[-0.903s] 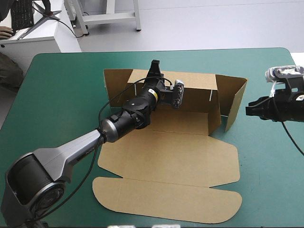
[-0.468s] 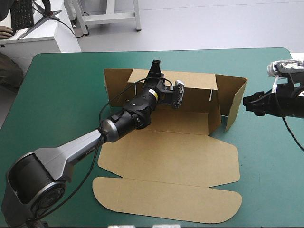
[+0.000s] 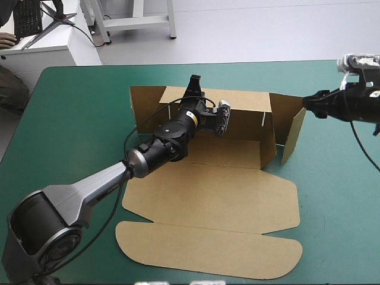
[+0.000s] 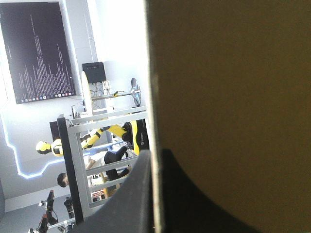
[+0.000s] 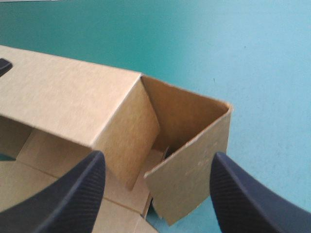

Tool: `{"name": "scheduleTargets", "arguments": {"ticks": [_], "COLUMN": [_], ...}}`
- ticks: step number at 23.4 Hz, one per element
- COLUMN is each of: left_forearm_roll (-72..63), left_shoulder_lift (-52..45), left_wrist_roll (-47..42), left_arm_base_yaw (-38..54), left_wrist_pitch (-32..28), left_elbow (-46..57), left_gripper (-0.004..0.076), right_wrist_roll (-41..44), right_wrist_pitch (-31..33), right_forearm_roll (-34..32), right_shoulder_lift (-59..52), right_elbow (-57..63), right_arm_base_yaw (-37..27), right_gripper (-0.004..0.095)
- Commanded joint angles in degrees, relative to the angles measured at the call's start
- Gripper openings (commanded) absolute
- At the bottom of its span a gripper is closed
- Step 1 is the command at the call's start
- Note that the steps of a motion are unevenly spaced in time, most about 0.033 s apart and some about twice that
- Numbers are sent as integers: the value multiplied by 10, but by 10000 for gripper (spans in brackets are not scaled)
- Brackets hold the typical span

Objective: Fold the box

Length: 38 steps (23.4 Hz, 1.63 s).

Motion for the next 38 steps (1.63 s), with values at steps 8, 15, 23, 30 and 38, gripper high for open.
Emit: {"name": "scheduleTargets", "arguments": {"ticks": [8, 15, 23, 30, 38], "left_forearm_roll": [17, 17, 17, 17, 17], "left_shoulder_lift": [-28, -28, -28, -28, -28], "left_wrist_roll": [-2, -2, -2, -2, -2], "left_arm_base_yaw": [-3, -3, -3, -3, -3], "left_wrist_pitch": [-7, -13, -13, -13, -11], "left_elbow": [-17, -17, -17, -17, -17], "left_gripper": [-10, -10, -10, -10, -10], "right_wrist_roll": [16, 14, 10, 51, 101], "right_wrist_pitch": [-1, 44, 108, 111, 111], "right_forearm_roll": [39, 64, 33, -25, -66], "right_shoulder_lift": [211, 326, 350, 350, 335], "right_elbow": [-258, -297, -297, -296, -296], "right_arm_base_yaw": [-2, -2, -2, 30, 88], "right_gripper": [581, 579, 574, 533, 508]}}
